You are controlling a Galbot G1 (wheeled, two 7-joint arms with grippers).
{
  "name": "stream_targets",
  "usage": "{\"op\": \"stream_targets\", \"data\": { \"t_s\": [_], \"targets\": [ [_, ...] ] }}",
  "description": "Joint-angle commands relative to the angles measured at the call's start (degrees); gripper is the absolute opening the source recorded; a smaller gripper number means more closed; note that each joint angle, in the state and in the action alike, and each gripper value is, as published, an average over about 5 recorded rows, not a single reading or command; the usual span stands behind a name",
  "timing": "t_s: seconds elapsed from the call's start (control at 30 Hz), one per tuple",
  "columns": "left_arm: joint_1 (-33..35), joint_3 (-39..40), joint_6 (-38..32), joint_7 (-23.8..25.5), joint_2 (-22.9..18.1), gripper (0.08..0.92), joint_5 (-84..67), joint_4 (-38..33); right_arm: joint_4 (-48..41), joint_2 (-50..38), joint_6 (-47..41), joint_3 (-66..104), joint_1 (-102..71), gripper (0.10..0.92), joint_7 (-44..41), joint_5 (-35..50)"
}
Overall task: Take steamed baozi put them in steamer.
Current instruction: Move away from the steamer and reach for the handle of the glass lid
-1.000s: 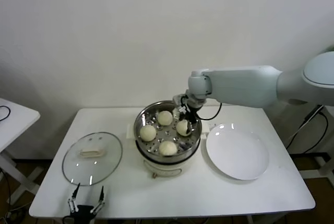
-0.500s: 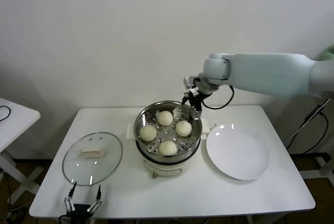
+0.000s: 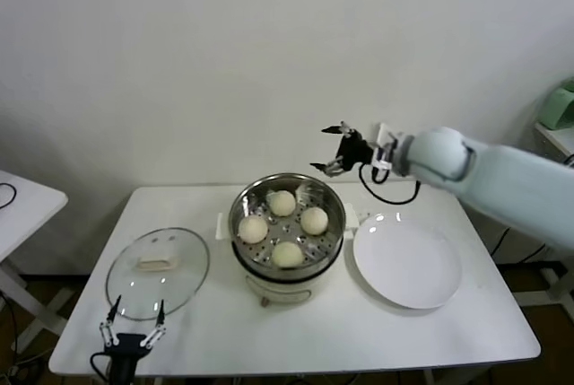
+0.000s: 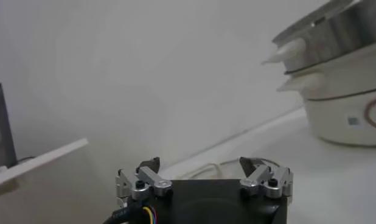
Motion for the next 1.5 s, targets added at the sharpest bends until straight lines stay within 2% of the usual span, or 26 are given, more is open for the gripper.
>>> {"op": "stream_targets", "data": {
  "t_s": [0.03, 0.2, 0.43, 0.73, 0.8, 0.93, 1.03, 1.27, 1.5],
  "targets": [
    [-0.76, -0.39, 1.13, -0.77, 0.26, 0.823, -0.09, -1.88, 10.93, 0.37, 13.71, 82.79, -88.33, 0.823, 8.54, -8.62],
    [-1.34, -0.23, 1.34, -0.77, 0.3, 0.823, 0.33, -1.76, 9.96, 8.45, 23.98, 94.74, -104.23, 0.823, 1.38, -8.54],
    [-2.16, -0.09, 1.91, -0.72, 0.09, 0.823, 1.15, -1.38, 5.41, 15.28, 37.14, 97.56, -112.53, 0.823, -4.22, -2.96],
    [-2.9, -0.3, 1.77, -1.75, -0.05, 0.823, 4.88, -1.49, 0.87, 19.53, 42.27, 95.1, -113.61, 0.823, -5.87, 0.57],
    [-3.51, -0.83, 2.05, -4.6, -0.1, 0.823, 11.4, -1.47, 0.53, 20.07, 42.41, 94.72, -113.52, 0.823, -5.74, 0.59],
    [-5.65, -2.63, 3.56, -14.49, 0.33, 0.823, 37.52, -0.61, 0.43, 20.81, 42.32, 94.17, -113.26, 0.823, -5.0, 0.77],
    [-6.95, -2.38, 7.14, -18.14, 1.62, 0.823, 52.4, 0.62, 0.44, 21.2, 42.17, 93.69, -112.89, 0.823, -4.24, 0.85],
    [-9.86, -0.4, 11.94, -19.36, 4.22, 0.823, 67.82, 6.42, 1.25, 22.1, 41.87, 92.91, -112.24, 0.823, -3.02, 0.95],
    [-13.88, 0.22, 17.1, -19.54, 5.17, 0.823, 72.14, 9.95, 1.48, 22.59, 41.85, 92.69, -112.07, 0.823, -2.5, 1.87]
  ]
}}
